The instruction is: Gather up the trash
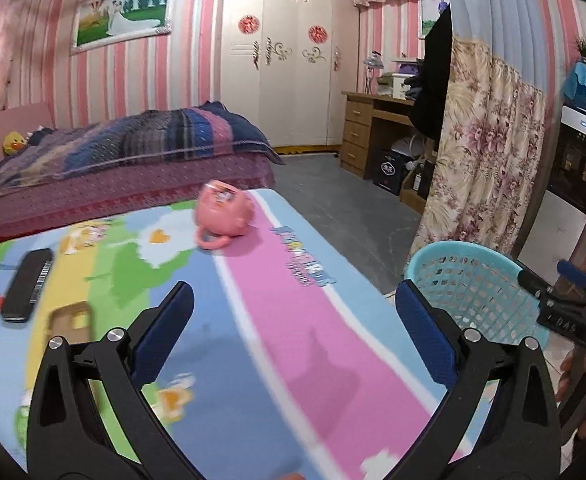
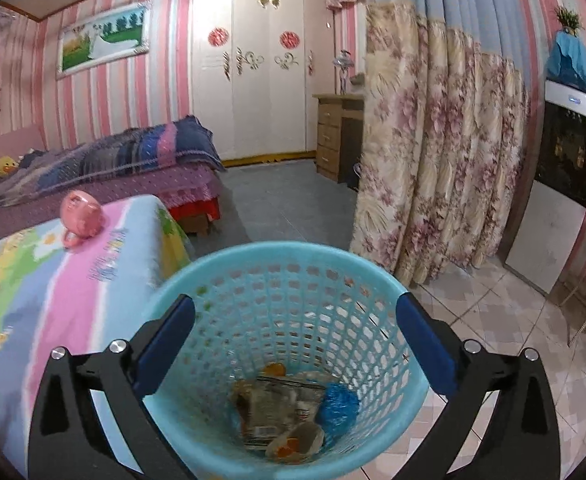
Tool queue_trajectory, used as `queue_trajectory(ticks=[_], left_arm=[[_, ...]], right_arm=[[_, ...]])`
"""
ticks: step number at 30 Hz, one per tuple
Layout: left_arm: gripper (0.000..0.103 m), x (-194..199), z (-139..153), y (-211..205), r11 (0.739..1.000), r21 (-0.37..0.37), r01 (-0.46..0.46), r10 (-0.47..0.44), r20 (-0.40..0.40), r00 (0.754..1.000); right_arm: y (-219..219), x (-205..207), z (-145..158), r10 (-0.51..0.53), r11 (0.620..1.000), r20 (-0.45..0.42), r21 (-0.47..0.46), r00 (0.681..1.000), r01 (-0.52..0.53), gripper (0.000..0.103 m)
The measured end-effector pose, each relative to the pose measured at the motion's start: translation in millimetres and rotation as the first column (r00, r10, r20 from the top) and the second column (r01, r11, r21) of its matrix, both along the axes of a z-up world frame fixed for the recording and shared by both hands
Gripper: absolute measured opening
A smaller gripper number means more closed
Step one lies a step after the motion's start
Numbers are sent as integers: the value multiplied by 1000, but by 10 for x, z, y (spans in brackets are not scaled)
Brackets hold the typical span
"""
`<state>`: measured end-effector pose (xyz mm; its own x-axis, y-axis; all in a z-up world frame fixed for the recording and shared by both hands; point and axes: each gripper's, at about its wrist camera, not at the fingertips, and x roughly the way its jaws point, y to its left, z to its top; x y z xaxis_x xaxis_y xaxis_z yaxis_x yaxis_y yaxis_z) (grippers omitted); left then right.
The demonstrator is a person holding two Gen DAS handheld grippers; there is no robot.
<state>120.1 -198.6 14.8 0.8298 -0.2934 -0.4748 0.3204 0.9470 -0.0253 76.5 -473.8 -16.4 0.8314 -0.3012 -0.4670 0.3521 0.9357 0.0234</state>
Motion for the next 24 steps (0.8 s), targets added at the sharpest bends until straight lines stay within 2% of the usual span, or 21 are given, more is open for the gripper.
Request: queue_trajectory(ticks=[5, 11, 19, 24], left_arm=[[98, -364, 132, 444, 999, -2, -52, 52, 18, 998], [98, -803, 142, 1004, 990, 10, -139, 139, 28, 990], [98, -1254, 39, 1474, 976, 28, -216, 214, 38, 976], [98, -1336, -108, 1639, 973, 16, -229, 229, 3, 973]], right_arm=[[462, -268, 329, 73, 997, 64, 21, 995, -75, 98], [1074, -487, 526, 171, 984, 77, 42, 982, -175, 98], [1835, -739, 547, 270, 962, 84, 19, 959, -272, 98], [2277, -838, 382, 320, 947, 63, -18, 945, -320, 98]])
